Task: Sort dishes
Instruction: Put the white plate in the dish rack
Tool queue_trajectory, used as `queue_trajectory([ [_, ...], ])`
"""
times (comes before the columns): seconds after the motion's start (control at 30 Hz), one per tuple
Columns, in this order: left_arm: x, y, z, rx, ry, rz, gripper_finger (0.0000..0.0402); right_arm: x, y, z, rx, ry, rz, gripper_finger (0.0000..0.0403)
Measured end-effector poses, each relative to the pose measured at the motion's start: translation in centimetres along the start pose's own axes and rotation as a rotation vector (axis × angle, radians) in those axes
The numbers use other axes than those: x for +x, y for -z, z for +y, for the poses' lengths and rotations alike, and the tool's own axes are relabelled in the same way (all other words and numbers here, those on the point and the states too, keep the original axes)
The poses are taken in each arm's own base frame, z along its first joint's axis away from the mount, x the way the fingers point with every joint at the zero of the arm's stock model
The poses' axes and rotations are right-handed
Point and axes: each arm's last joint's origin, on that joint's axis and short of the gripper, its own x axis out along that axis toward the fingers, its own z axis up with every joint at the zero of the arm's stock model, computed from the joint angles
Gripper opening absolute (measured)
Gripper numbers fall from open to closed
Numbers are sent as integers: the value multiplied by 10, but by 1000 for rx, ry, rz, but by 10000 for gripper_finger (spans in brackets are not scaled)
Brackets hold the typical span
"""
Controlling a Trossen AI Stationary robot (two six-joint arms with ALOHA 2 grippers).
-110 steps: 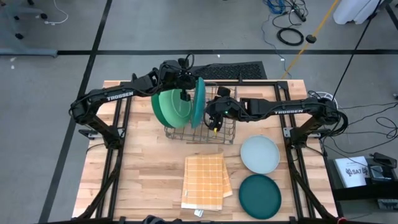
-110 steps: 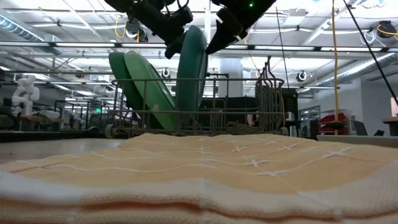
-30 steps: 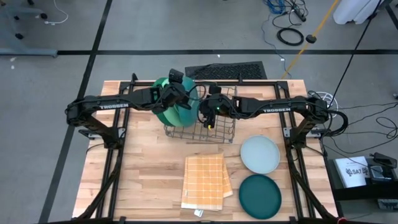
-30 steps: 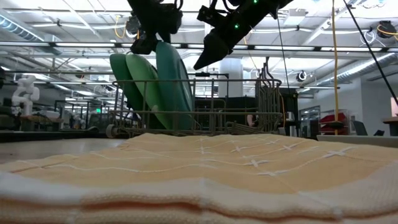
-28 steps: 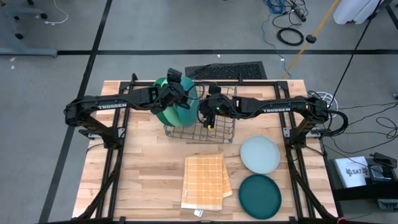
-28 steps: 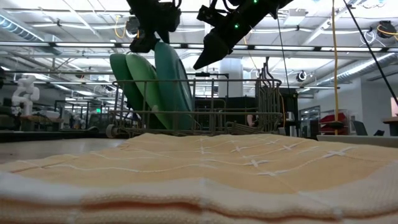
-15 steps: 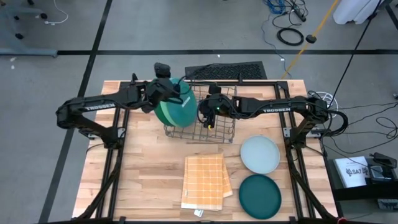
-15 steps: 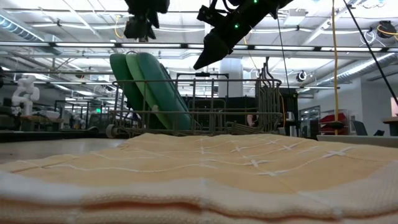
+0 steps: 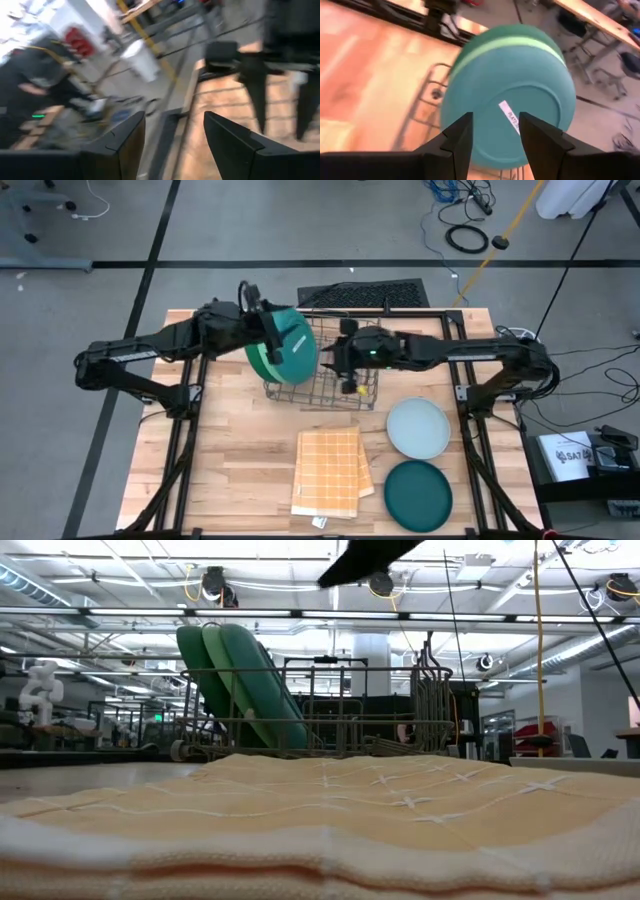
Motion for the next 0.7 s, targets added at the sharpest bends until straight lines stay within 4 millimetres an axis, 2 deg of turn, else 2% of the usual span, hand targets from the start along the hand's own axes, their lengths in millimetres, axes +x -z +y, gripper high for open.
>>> queue_trajectory([
  [0.17,17,7,-26,-103,146,20,212,-58,-2,8,-41,-124,87,153],
  [0.27,28,12,-46,-99,199,56,212,-90,8,18,-32,-208,215,153],
  [0.4,41,9,-70,-94,248,50,212,-122,22,35,67,-319,416,153],
  [0.53,52,5,-87,-103,266,11,212,-139,32,51,178,-365,578,153],
  [0.7,63,6,-107,-126,297,24,212,-139,49,79,266,-398,683,153],
])
